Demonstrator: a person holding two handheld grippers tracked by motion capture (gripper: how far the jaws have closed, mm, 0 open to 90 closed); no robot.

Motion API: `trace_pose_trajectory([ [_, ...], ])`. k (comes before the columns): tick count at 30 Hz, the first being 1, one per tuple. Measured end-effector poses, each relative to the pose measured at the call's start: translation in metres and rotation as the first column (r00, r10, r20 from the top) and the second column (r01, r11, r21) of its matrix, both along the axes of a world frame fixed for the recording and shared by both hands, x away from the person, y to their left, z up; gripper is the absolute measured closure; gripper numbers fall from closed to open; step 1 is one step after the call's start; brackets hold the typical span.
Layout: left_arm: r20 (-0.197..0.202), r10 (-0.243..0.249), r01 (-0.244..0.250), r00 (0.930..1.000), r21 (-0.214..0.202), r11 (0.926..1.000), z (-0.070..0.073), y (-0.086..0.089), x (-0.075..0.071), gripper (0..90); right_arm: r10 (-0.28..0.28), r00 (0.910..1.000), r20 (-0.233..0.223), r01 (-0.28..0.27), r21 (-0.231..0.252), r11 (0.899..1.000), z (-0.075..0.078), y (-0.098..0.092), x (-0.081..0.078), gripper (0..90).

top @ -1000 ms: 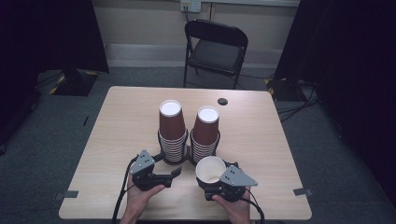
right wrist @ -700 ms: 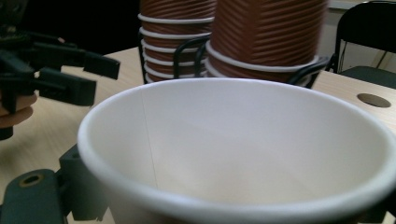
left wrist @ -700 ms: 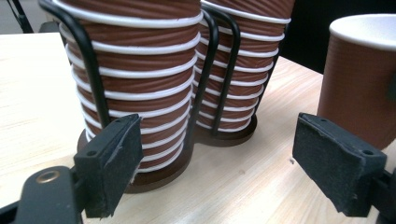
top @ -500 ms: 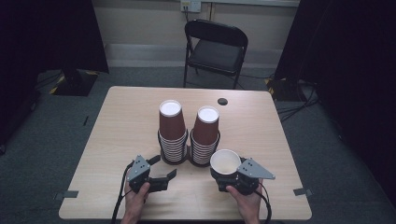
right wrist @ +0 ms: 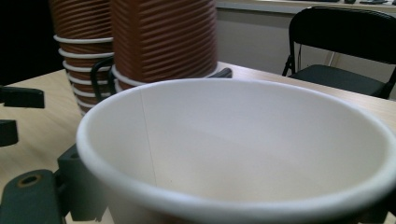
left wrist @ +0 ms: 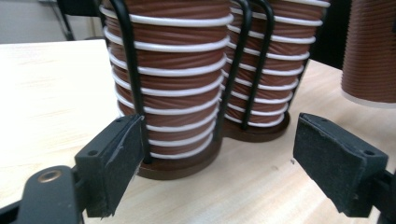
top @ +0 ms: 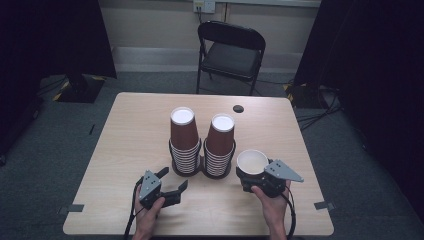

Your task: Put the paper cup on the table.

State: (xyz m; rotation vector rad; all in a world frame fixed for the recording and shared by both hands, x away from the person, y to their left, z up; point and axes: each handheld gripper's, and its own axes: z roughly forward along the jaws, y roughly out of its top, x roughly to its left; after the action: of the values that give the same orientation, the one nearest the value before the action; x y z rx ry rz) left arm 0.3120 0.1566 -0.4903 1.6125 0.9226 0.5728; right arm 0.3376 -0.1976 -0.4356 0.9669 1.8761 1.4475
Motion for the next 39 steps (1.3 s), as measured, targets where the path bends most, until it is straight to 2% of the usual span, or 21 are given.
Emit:
trace_pose_trajectory([
  [11, 0.015, 0.025, -0.025, 0.9996, 0.019, 0.9995, -0.005, -0.01, 0.0, 16.0, -0.063, 0.998, -0.007, 0.063, 0.033, 0.997, 0.007, -0.012, 0.025, 8.9],
  [16, 0.033, 0.035, -0.036, 0.9989, 0.043, 0.9984, -0.005, -0.013, -0.002, 15.9, -0.11, 0.9939, 0.0, 0.11, 0.032, 0.993, 0.01, -0.015, 0.04, 8.8],
  [18, 0.041, 0.042, -0.044, 0.9983, 0.051, 0.9977, -0.006, -0.015, -0.003, 16.0, -0.14, 0.9901, -0.006, 0.14, 0.047, 0.989, 0.011, -0.017, 0.049, 8.8],
  [19, 0.041, 0.042, -0.044, 0.9983, 0.051, 0.9977, -0.006, -0.015, -0.003, 15.9, -0.14, 0.9901, -0.006, 0.14, 0.047, 0.989, 0.011, -0.017, 0.049, 8.8],
  [20, 0.061, 0.016, -0.019, 0.998, 0.058, 0.9981, -0.006, -0.013, -0.005, 15.9, -0.144, 0.9895, -0.017, 0.145, 0.055, 0.988, 0.011, -0.019, 0.056, 8.8],
  [23, 0.07, 0.026, -0.029, 0.9972, 0.036, 0.9989, -0.006, -0.012, -0.006, 15.9, -0.149, 0.9885, -0.027, 0.15, 0.049, 0.987, 0.011, -0.019, 0.062, 8.8],
  [25, 0.096, 0.037, -0.038, 0.9947, 0.009, 0.9992, -0.007, -0.01, -0.009, 15.8, -0.149, 0.9886, -0.02, 0.15, 0.059, 0.987, 0.009, -0.019, 0.066, 8.8],
  [28, 0.106, 0.043, -0.044, 0.9934, 0.014, 0.9989, -0.007, -0.01, -0.01, 15.8, -0.155, 0.9877, -0.018, 0.156, 0.068, 0.985, 0.003, -0.02, 0.077, 8.5],
  [30, 0.112, 0.043, -0.045, 0.9928, 0.016, 0.9989, -0.007, -0.01, -0.01, 15.8, -0.165, 0.9856, -0.036, 0.167, 0.069, 0.983, 0.0, -0.021, 0.084, 8.5],
  [35, 0.137, 0.052, -0.054, 0.9892, 0.007, 0.9985, -0.008, -0.01, -0.013, 15.8, -0.157, 0.9869, -0.036, 0.16, 0.079, 0.984, -0.007, -0.016, 0.099, 8.4],
  [39, 0.143, 0.051, -0.052, 0.9885, 0.006, 0.9986, -0.008, -0.009, -0.013, 15.9, -0.162, 0.986, -0.038, 0.164, 0.06, 0.985, -0.014, -0.012, 0.108, 8.4],
])
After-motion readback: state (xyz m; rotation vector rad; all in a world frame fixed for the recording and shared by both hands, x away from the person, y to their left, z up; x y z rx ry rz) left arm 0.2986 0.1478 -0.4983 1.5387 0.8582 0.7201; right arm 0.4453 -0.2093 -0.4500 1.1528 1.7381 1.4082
